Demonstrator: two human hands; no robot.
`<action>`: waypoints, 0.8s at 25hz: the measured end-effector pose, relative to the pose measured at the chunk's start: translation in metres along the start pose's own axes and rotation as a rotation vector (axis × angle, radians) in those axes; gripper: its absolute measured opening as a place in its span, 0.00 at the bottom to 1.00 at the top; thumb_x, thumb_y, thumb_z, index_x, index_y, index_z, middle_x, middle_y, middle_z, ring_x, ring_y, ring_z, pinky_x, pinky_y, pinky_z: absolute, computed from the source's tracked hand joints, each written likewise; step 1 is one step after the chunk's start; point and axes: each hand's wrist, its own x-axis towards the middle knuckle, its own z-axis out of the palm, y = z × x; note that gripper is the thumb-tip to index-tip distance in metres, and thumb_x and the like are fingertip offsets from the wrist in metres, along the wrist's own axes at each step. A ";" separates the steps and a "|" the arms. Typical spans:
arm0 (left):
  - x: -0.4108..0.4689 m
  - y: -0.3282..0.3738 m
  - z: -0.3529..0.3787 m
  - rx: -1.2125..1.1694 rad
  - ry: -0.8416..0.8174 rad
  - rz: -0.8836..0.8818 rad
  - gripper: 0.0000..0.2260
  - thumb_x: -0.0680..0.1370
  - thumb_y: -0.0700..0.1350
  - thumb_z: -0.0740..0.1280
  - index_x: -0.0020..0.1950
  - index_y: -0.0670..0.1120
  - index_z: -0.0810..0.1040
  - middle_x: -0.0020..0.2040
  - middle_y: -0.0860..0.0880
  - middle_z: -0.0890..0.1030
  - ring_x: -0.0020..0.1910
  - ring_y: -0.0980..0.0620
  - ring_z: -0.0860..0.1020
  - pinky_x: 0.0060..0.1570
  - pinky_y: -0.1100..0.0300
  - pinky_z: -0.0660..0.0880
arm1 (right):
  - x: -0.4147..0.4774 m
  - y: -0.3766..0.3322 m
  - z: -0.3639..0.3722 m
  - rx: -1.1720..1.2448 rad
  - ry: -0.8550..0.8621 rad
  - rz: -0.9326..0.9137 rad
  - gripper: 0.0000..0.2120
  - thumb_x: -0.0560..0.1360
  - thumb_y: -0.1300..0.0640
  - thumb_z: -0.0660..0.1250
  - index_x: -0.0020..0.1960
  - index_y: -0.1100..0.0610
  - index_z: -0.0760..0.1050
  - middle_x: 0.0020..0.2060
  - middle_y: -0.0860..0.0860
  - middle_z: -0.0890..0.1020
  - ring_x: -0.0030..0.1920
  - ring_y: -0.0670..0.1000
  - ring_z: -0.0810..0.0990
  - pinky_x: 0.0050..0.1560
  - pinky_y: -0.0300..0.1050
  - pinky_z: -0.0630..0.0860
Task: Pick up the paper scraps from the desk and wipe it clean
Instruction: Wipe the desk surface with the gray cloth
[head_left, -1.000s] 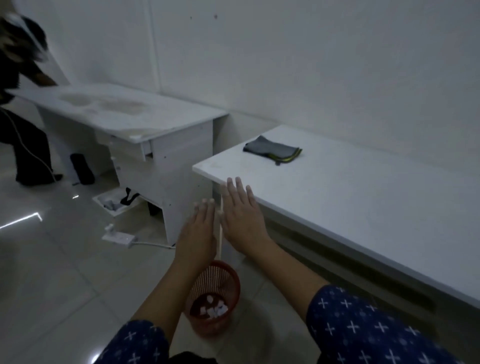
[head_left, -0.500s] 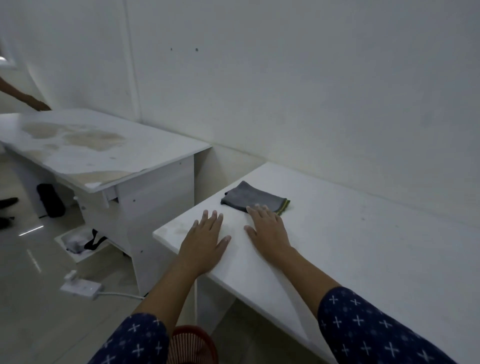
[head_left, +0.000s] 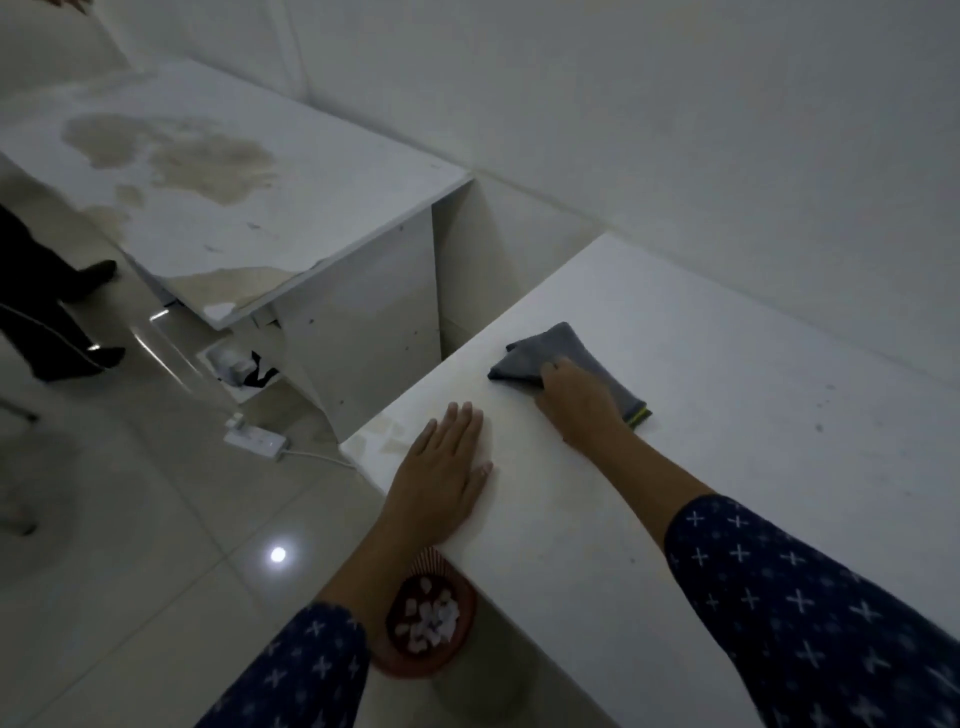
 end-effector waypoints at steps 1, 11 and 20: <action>-0.002 -0.001 -0.003 -0.005 -0.031 -0.003 0.34 0.76 0.62 0.33 0.76 0.44 0.44 0.74 0.50 0.41 0.76 0.52 0.42 0.71 0.62 0.34 | -0.007 -0.004 -0.007 0.115 0.008 0.057 0.11 0.79 0.57 0.58 0.56 0.62 0.72 0.53 0.57 0.77 0.46 0.55 0.79 0.42 0.45 0.74; 0.035 -0.049 -0.033 -0.004 -0.162 0.106 0.37 0.74 0.66 0.31 0.76 0.45 0.44 0.76 0.49 0.43 0.76 0.51 0.42 0.73 0.56 0.38 | -0.060 -0.006 0.005 0.276 -0.002 -0.004 0.26 0.71 0.65 0.66 0.68 0.57 0.70 0.71 0.58 0.68 0.74 0.59 0.60 0.74 0.55 0.57; 0.038 -0.060 -0.025 -0.203 -0.095 0.119 0.29 0.81 0.58 0.38 0.76 0.42 0.51 0.77 0.44 0.52 0.76 0.51 0.49 0.74 0.60 0.43 | -0.075 -0.084 0.035 0.269 -0.127 -0.198 0.32 0.75 0.58 0.62 0.76 0.54 0.54 0.76 0.51 0.55 0.75 0.49 0.44 0.74 0.53 0.38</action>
